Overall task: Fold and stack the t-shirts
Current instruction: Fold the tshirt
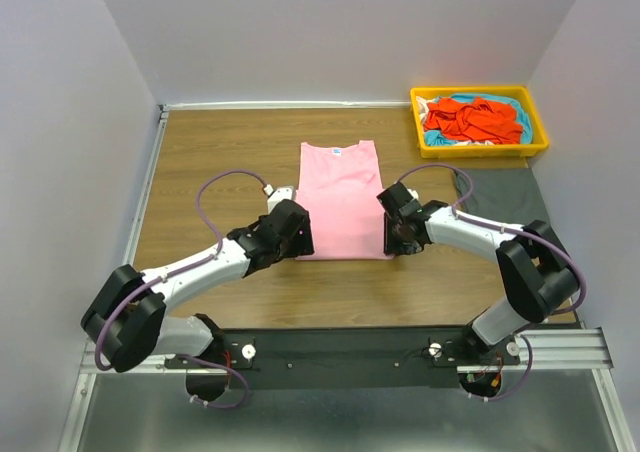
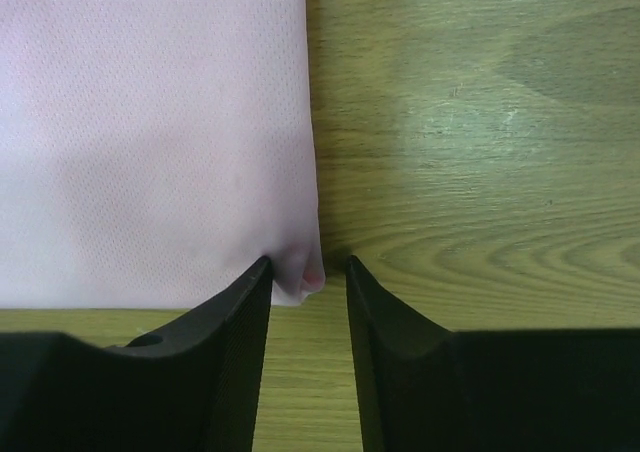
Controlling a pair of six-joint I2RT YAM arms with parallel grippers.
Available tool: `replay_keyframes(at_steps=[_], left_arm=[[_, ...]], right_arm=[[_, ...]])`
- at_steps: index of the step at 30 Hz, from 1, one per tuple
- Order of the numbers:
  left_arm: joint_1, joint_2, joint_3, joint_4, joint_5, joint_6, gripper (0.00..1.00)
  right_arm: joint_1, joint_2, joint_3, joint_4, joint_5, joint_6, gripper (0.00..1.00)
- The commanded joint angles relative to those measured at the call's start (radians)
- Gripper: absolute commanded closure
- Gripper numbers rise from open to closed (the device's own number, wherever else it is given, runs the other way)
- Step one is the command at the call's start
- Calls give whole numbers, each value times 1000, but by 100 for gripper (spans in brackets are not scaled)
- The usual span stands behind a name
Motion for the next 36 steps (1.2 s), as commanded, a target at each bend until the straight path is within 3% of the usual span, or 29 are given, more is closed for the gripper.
replay_keyframes(at_steps=[1,14,23,30,36], left_arm=[[-13,32,32,-5,-30,10,23],[-16,84,90,-118,-15,7,23],[-22,196,141,-164,15,5,24],[-25,213,153,-169,-11,-12,41],[-27,245,166,-169,-18,-13,44]], right_arm=[[17,57,-21,-56,49,28,59],[23,54,-88,-55,43,34,99],[24,38,-85,-52,34,22,99],[26,29,-98,-44,25,17,99],[26,31,-107,-39,19,16,99]])
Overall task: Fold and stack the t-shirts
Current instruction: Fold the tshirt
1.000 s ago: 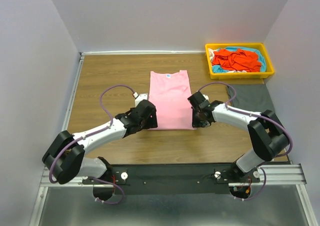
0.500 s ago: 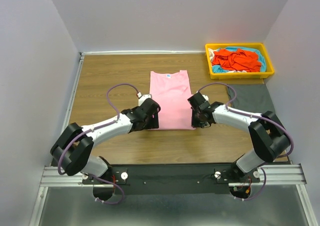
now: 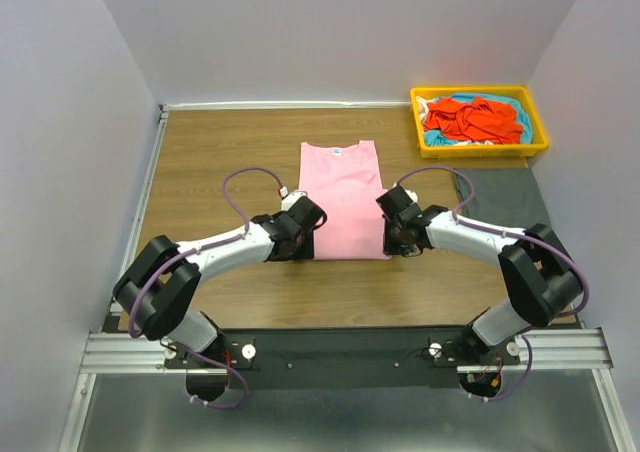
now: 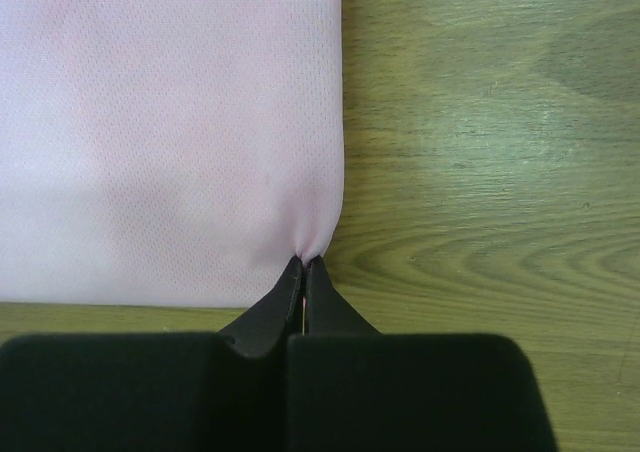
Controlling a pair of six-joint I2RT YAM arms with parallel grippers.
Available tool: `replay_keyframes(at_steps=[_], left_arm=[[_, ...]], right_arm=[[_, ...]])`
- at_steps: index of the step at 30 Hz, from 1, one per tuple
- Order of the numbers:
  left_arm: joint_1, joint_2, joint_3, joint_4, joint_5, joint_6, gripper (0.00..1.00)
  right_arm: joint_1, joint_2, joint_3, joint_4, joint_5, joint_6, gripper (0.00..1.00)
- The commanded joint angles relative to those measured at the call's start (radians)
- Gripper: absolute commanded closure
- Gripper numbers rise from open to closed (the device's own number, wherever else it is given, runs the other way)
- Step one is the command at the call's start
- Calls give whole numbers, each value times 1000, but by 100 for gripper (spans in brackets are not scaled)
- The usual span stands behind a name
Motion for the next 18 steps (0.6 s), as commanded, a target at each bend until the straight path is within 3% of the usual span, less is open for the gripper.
replay_keyframes(at_steps=[1,9,18], left_arm=[[-9,27,29,-10,-27,-11,45],[-7,50,41,-24,-50,-14,52],[-7,62,40,-24,-59,-11,52]], right_arm=[[6,49,-69,-97,22,-24,99],[6,53,-69,-93,17,-33,99],[6,59,-79,-89,17,-36,99]])
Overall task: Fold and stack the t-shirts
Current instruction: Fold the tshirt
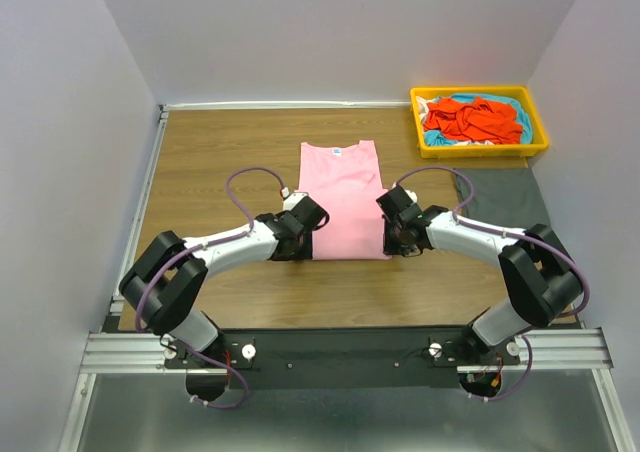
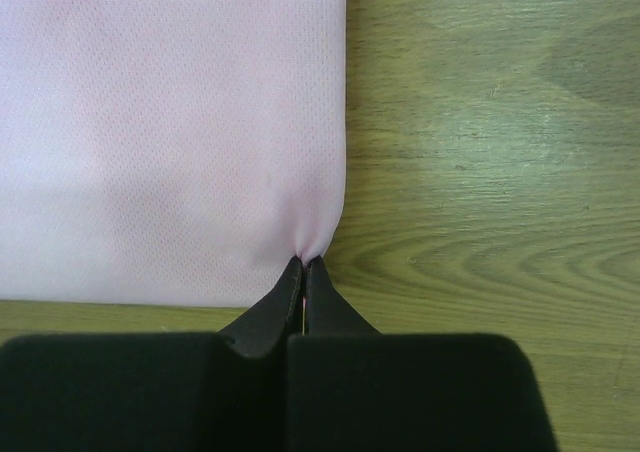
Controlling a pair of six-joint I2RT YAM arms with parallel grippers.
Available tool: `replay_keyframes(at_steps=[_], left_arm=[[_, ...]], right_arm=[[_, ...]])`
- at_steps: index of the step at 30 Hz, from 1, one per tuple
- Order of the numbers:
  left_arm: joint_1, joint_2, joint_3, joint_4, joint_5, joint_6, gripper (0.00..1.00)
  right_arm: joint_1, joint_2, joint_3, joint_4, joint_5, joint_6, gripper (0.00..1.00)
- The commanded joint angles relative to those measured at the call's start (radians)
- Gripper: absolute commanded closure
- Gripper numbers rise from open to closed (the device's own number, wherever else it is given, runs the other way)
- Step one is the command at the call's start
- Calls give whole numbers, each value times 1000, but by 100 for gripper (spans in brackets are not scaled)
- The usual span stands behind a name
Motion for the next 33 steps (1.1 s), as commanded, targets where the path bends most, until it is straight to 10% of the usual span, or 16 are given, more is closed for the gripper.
replay_keyframes(at_steps=[1,14,25,33], left_arm=[[-5,17,21,-12,-46,-7,52],[-5,82,-7,17,-49,-1,53],[-5,71,-34,31,-24,1,98],[-34,5,-4,-74,-7,15,100]], right_arm=[[6,62,-74,-97,18,-24,99],[6,67,-77,-94,21,-25,99],[6,70,-73,-93,15,-44,99],[6,39,-45,-132,-63,-67,99]])
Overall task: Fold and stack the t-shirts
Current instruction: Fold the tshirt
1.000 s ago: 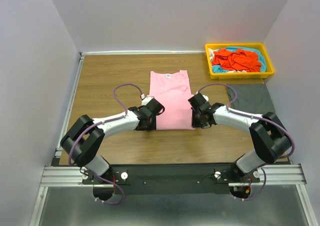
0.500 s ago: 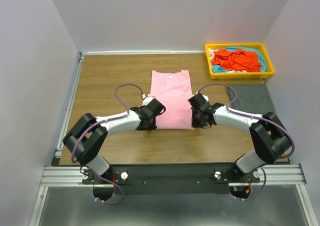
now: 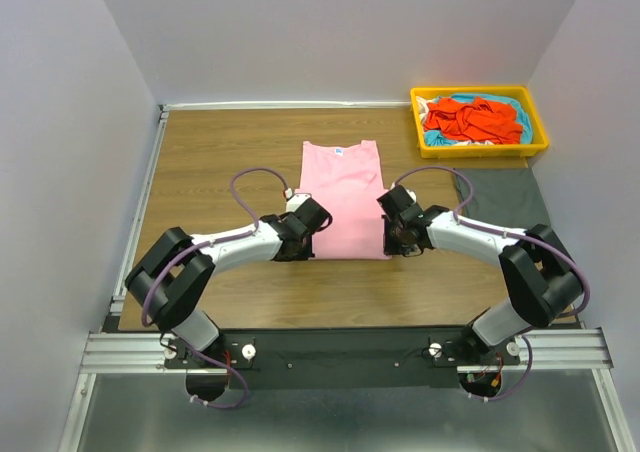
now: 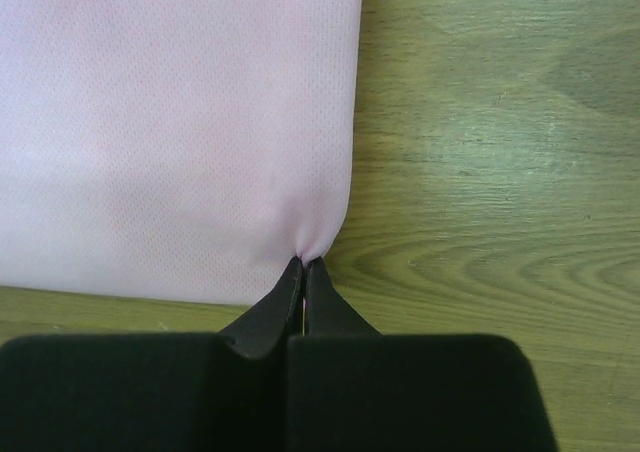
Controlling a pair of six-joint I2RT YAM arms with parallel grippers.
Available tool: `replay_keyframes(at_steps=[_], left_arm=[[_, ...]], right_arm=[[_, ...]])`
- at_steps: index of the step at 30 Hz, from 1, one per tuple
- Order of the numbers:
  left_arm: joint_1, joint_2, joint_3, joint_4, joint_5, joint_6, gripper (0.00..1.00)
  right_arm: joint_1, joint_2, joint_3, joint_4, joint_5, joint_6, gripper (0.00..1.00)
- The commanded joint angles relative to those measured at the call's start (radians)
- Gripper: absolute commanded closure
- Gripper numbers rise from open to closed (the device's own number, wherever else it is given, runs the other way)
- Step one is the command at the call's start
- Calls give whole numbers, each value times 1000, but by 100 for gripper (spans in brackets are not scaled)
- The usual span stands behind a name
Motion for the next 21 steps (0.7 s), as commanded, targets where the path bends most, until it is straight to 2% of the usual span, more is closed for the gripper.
replay_keyframes(at_steps=[1,6,10,11,13,14,17,19,20,21], left_arm=[[-33,-52,5,-147,6,13,100],[-88,-166,-18,-294,62,-29,100],[-216,-311,-95,-385,163,-152,100],[-299,-367,-104,-397,220,-183,100],[-387,-412,-113,-422,269,-287,100],[-490,-439,-112,-426,330,-316,100],[-629,-454,-86,-437,404,-408,100],[-633,-467,-34,-477,401,-395,100],[-625,-481,-6,-497,336,-369,100],[-558,-492,43,-533,307,-347,100]], right_arm=[[6,38,-34,-156,-53,-38,99],[6,-59,-33,-324,-115,-59,99],[9,-197,-76,-472,-249,-55,99],[18,-230,-79,-539,-276,-49,99],[18,-316,-73,-605,-359,-30,99],[20,-334,-70,-665,-391,-18,99],[20,-392,-44,-771,-490,-28,99],[20,-397,0,-814,-469,-39,99],[20,-365,84,-852,-443,-59,99],[20,-344,129,-869,-386,-71,99]])
